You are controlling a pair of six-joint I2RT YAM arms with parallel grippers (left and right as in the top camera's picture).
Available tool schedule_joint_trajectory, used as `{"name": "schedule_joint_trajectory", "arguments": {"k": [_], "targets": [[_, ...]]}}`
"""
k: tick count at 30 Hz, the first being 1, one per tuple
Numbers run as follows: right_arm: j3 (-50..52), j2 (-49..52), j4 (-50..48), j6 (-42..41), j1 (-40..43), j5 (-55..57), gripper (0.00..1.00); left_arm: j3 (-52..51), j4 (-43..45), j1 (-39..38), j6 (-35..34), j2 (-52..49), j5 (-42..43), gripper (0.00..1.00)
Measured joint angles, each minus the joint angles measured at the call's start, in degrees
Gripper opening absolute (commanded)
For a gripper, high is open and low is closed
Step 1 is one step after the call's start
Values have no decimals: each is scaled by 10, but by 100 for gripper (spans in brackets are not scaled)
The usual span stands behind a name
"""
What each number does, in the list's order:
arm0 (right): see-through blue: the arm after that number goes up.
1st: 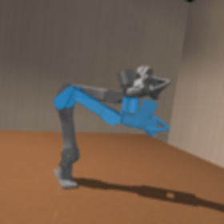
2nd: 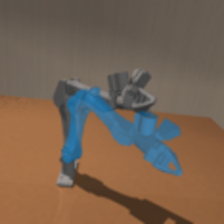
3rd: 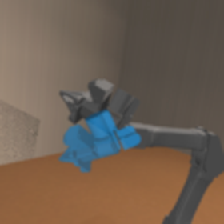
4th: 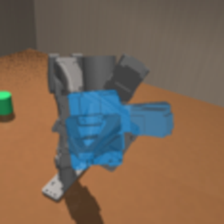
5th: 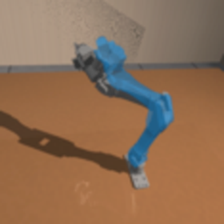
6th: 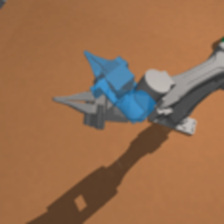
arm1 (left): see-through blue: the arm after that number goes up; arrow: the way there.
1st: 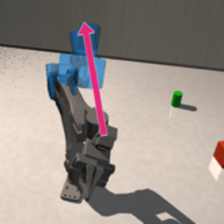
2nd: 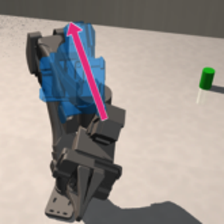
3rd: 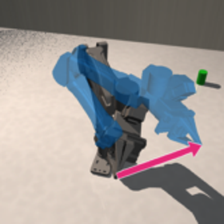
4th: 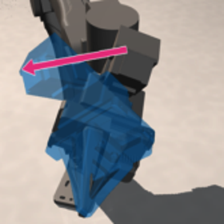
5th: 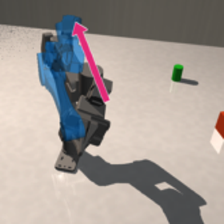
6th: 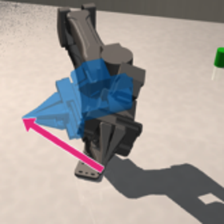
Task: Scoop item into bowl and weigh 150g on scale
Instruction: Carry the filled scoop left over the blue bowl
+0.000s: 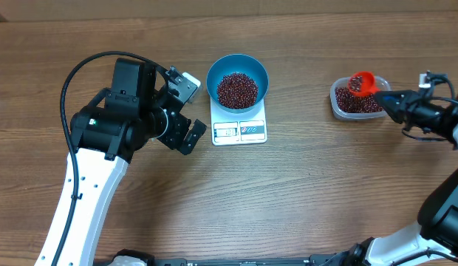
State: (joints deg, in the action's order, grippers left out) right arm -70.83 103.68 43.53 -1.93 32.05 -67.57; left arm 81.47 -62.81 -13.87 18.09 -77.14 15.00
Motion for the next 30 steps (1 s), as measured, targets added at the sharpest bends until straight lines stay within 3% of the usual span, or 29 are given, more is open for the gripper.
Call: {"name": "schedule_joint_trajectory", "arguments": {"k": [9,20,30], "targets": [[0,0,-33,-15,-123,-25,4,0,0,0,0,0,0,100],[0,0,-161,-76,-268,-23,4,0,0,0,0,0,0,100],[0,0,-248,21,-365,53,4,0,0,0,0,0,0,100]]}}
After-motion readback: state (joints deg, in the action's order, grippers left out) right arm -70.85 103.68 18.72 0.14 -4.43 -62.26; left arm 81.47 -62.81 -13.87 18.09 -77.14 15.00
